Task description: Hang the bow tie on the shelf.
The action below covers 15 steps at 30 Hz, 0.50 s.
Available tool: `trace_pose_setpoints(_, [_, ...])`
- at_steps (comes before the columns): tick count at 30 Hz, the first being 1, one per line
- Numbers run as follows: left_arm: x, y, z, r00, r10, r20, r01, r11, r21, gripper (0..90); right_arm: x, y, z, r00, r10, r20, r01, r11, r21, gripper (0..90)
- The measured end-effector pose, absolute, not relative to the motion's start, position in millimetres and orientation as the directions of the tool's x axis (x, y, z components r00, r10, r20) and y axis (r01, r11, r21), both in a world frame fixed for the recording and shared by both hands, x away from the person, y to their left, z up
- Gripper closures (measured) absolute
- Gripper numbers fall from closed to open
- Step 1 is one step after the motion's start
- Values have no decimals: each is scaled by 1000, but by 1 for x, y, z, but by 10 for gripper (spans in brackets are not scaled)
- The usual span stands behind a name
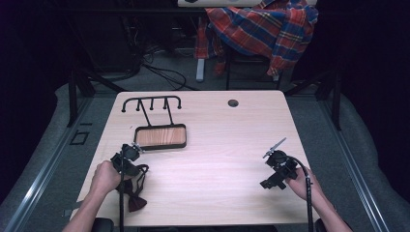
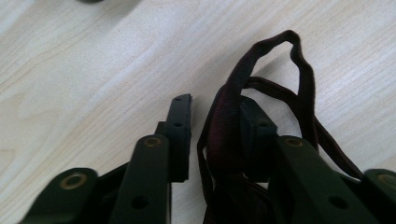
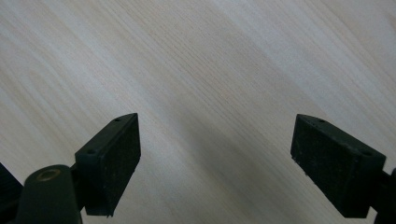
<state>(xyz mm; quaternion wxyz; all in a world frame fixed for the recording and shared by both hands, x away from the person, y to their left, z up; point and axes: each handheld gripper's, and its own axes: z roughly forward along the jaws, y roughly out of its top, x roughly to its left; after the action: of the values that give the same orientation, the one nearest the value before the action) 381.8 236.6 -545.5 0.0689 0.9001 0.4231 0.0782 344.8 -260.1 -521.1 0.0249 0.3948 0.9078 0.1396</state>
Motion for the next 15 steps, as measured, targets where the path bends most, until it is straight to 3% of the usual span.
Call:
trace_pose_setpoints(9, [381, 237, -546, 645, 759, 88, 740, -649, 176, 846, 345, -260, -521, -688, 723, 65, 709, 651, 270, 158])
trace_pose_setpoints(15, [380, 238, -545, 646, 758, 87, 737, -649, 189, 871, 344, -260, -522, -681, 729, 75, 715, 639, 282, 159])
